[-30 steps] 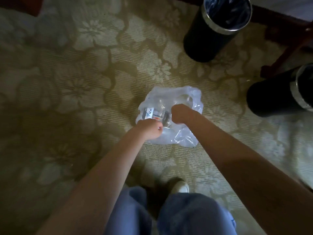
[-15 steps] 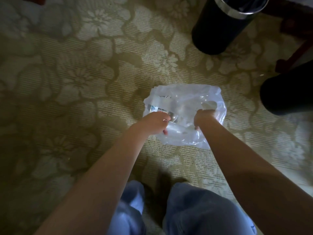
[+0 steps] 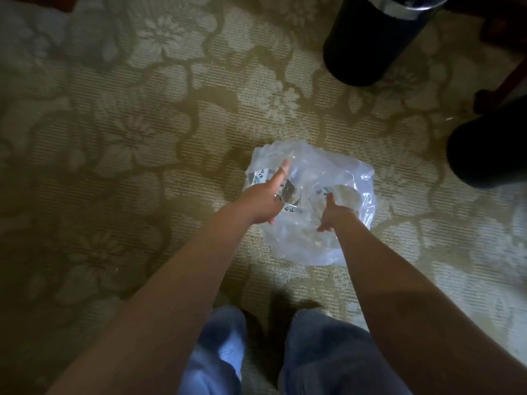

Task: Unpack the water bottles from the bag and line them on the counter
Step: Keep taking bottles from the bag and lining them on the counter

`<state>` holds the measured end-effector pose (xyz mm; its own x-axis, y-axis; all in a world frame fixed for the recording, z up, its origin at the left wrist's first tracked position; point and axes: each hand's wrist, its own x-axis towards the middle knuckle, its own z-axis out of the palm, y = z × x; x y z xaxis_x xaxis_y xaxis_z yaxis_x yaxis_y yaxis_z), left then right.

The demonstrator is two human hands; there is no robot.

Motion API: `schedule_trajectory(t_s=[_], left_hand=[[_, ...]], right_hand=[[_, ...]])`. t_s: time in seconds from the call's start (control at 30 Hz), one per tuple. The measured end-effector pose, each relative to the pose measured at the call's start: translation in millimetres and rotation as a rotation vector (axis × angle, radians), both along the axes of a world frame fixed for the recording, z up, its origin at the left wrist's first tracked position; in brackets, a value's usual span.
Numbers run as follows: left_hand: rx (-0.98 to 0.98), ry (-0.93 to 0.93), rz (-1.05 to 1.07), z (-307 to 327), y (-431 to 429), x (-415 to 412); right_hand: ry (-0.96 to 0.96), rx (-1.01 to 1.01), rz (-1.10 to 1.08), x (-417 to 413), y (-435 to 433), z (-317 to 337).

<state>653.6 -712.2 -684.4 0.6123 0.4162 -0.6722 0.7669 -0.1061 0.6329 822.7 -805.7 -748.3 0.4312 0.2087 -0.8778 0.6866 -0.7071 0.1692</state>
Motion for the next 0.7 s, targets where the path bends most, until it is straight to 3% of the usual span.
schedule_trajectory(t_s=[0.1,0.4,0.53,0.7], left_hand=[[0.034,0.006,-0.018,-7,0,3],[0.015,-0.035,0.124,-23,-6,11],[0.037,-0.062,0.172,-12,-6,-1],[0.086,-0.036,0.205,14,-5,-19]], right_hand=[[0.052,0.019,-0.052,-1,-10,-16],[0.056,0.497,-0.379,10,-12,5],[0.077,0.517,-0.273,6,3,48],[0.233,0.731,-0.271,-30,15,103]])
